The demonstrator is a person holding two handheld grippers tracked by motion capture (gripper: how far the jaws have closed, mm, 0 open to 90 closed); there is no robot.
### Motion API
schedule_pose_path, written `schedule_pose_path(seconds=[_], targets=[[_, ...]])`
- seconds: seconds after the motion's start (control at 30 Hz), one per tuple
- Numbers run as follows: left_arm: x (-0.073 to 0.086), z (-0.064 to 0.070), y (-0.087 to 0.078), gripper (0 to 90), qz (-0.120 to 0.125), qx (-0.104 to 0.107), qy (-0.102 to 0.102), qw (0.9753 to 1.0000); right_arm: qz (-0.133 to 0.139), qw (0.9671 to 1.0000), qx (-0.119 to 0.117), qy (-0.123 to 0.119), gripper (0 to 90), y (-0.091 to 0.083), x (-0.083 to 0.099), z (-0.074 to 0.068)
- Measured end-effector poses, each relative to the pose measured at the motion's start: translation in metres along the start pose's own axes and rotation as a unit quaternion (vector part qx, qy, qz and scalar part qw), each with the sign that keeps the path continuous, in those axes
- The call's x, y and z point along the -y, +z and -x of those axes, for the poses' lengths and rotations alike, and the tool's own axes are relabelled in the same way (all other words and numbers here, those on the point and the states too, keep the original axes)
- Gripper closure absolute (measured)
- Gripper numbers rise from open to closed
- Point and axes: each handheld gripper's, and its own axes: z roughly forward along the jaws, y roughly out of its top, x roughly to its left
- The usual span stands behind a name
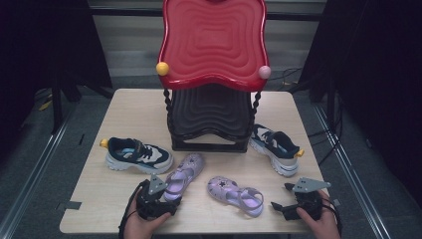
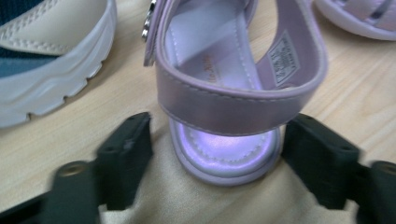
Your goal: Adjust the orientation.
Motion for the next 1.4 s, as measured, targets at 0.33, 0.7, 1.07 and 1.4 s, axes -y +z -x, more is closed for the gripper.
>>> schedule_pose_path(seconds=[0.33,0.7,1.07,1.4], targets=[[-0.008,0.001,0.01,19.7,0.004,-0.008,-0.001,1.0,0.0,1.0,-0.001,0.0,13.6,0.0,0.0,0.0],[-0.013,0.008,0.021,19.6,0.027,-0.017,0.006,0.9995,0.0,1.0,-0.002,0.0,13.6,0.0,0.0,0.0],[-0.011,0.009,0.019,30.8,0.034,-0.025,0.0,0.9991,0.0,1.0,-0.002,0.0,13.6,0.0,0.0,0.0],[-0.01,0.008,0.016,34.1,0.057,-0.024,-0.012,0.998,0.0,1.0,-0.002,0.0,13.6,0.0,0.0,0.0]])
